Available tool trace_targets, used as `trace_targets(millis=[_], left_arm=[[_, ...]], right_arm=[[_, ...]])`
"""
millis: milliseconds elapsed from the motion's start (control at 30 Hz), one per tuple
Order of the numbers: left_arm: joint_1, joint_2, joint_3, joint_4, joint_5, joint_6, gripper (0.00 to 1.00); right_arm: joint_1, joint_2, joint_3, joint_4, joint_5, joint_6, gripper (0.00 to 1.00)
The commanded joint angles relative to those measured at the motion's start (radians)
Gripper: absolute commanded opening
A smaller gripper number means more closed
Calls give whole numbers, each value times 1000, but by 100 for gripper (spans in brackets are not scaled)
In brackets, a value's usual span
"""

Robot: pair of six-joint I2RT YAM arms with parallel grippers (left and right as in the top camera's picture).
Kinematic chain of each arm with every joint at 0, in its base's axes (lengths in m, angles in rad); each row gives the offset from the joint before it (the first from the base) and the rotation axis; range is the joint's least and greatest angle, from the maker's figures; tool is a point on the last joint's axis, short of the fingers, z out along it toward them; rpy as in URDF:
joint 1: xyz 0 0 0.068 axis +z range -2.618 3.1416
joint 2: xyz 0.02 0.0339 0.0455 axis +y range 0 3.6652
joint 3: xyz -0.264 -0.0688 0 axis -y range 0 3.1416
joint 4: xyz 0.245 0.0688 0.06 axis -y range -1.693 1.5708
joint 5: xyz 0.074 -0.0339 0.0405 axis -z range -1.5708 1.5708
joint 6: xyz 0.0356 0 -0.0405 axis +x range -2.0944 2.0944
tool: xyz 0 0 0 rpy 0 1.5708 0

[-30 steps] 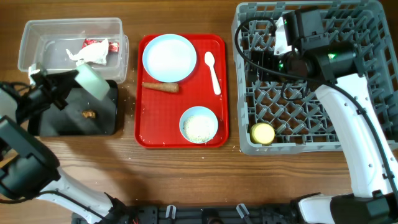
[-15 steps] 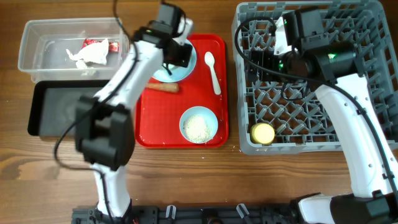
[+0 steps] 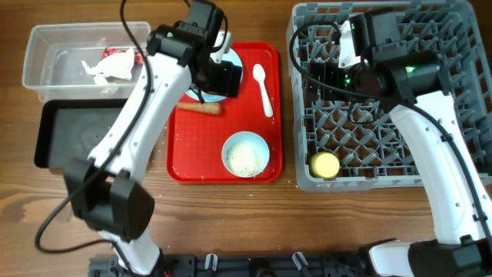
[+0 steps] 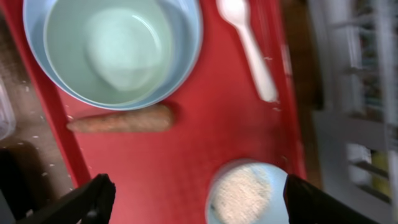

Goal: Sort waste into correct bins and load items into the dishwasher rack
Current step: 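Set the empty bowl onto the plate on the red tray, then grasp the light blue bowl of rice with the left gripper, then pour the rice onto the black tray with the left gripper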

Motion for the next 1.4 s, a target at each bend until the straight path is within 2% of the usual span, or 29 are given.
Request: trace_targets(millis=[0,100,200,267,367,567,600,633,700,800,1067,1167,1367], left_arm=[[-111,23,-73,-35,68,-113,84],[-211,27,-195,37,68,-225,84],[-293,27,-248,60,61,-320,82],[-340,27,-263,60,-8,-394,80],[-388,35,-330,113,-87,-449,75],[-404,53,-476,261,-121,-423,52],[-404,53,-491,271,-129,-419,46],[-404,53,-496,273,-140,-419,33],[-404,53,-496,288,-143,-419,24],[-404,53,-496,316,-148,-419,4],[-395,1,-477,280,-180,-423,4],[-370,-55,-441,217,-180,-423,4],[-225,-222,-386,136,-123,-406,4]], right_arm=[[0,8,4,8,71,-21,100],[-69,7,19,45,101,37,99],[-225,2,67,57,-6,55,100],[-331,-4,76,57,-71,53,100],[-393,-4,74,39,-97,24,100],[-392,-4,74,16,-89,-5,100],[-392,-4,74,16,-89,-8,100],[-392,-4,74,13,-89,-12,100],[-392,-4,74,5,-89,-26,100],[-392,-4,74,-5,-89,-27,100],[-392,-4,74,-6,-89,-51,100],[-392,-4,74,-6,-89,-53,100],[-391,-4,74,-6,-89,-52,100]])
